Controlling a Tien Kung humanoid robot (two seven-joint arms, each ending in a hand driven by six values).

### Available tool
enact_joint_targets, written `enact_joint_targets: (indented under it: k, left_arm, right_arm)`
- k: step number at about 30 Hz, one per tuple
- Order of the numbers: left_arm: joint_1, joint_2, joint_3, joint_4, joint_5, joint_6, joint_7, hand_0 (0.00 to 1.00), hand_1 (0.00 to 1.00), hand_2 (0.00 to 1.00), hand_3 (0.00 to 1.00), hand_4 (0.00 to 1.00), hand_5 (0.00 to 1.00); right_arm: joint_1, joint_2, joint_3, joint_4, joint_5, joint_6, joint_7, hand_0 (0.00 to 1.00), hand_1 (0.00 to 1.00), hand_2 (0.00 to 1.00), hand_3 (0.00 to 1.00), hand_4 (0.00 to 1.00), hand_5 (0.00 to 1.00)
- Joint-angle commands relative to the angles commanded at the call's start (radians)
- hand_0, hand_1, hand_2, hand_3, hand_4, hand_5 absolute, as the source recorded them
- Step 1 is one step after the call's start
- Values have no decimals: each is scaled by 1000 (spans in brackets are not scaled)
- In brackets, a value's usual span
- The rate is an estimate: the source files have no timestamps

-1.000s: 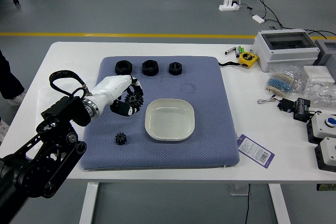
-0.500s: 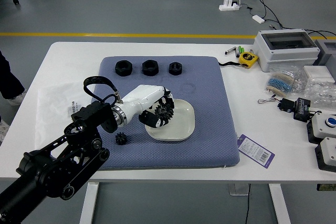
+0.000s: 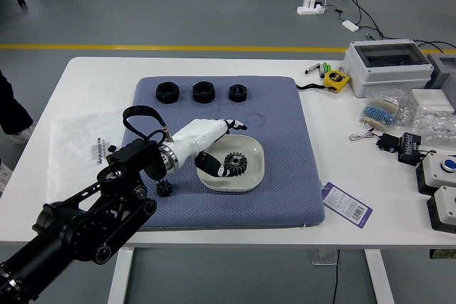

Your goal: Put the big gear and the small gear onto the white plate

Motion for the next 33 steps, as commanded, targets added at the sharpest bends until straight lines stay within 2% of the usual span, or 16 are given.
enact_joint_targets:
  k: [2, 3, 4, 8, 9, 10, 14, 15, 16, 19, 20, 21, 24, 26, 27, 33]
  left_arm:
    - [8, 3, -22, -17, -1, 0, -2, 748, 834, 965, 898, 998, 400]
    - [13, 7, -36, -30, 2, -7, 0, 789, 865, 988, 903, 998, 483]
    - [16, 10, -44, -37, 4, -12, 1, 789, 865, 988, 903, 998, 483]
    - [52, 39, -120, -125, 26, -76, 52, 789, 865, 988, 903, 998, 483]
    - [57, 43, -131, -143, 27, -84, 59, 777, 829, 886, 849, 998, 417]
    - [58, 44, -135, -150, 27, -87, 62, 777, 829, 886, 849, 998, 417]
    - [96, 98, -202, -263, 14, -187, 137, 777, 829, 886, 849, 998, 417]
    - [102, 113, -209, -284, 3, -220, 158, 730, 782, 840, 816, 998, 232]
    - [115, 133, -217, -307, -11, -260, 183, 730, 782, 840, 816, 998, 232]
    - [143, 174, -229, -353, -21, -336, 224, 730, 782, 840, 816, 998, 232]
    - [156, 190, -234, -373, -24, -356, 232, 730, 782, 840, 816, 998, 232]
    - [167, 202, -237, -389, -30, -371, 239, 708, 767, 830, 809, 962, 102]
    - [198, 231, -239, -430, -53, -406, 252, 708, 767, 830, 809, 962, 102]
    - [208, 240, -233, -445, -51, -419, 250, 708, 767, 830, 809, 962, 102]
    - [212, 242, -230, -451, -45, -429, 250, 689, 759, 816, 800, 903, 2]
    - [223, 242, -212, -474, -31, -463, 254, 666, 735, 790, 789, 884, 2]
  right_arm:
    - [-1, 0, -1, 0, 3, 0, 1, 654, 659, 727, 575, 836, 678]
    - [-1, 0, -1, 0, 3, 0, 1, 654, 659, 727, 576, 837, 678]
    - [-1, 0, -1, 0, 3, 0, 1, 654, 659, 727, 576, 837, 678]
    - [-3, 0, -4, -1, 9, 1, 3, 654, 659, 727, 576, 837, 678]
    - [-3, 0, -4, -1, 10, 1, 4, 654, 659, 727, 576, 836, 678]
    - [-3, 0, -4, -1, 11, 1, 4, 654, 659, 727, 576, 836, 678]
    - [-7, 1, -4, -2, 7, 3, 3, 654, 659, 727, 576, 836, 678]
    - [-8, 1, -4, -2, 7, 3, 3, 654, 659, 727, 575, 836, 678]
    - [-9, 1, -4, -2, 8, 3, 3, 654, 659, 727, 575, 836, 678]
    - [-12, 1, -6, -3, 15, 4, 5, 654, 659, 727, 575, 836, 678]
    - [-13, 2, -6, -3, 17, 4, 5, 654, 659, 727, 575, 836, 678]
    - [-14, 2, -7, -3, 18, 4, 6, 654, 659, 727, 575, 836, 678]
    - [-16, 3, -6, -3, 18, 4, 5, 654, 659, 727, 575, 836, 678]
    - [-18, 3, -6, -3, 18, 5, 5, 654, 659, 727, 575, 836, 678]
    - [-18, 3, -5, -3, 17, 5, 5, 654, 659, 727, 575, 836, 678]
    - [-20, 5, -4, -3, 15, 5, 3, 654, 660, 728, 575, 836, 678]
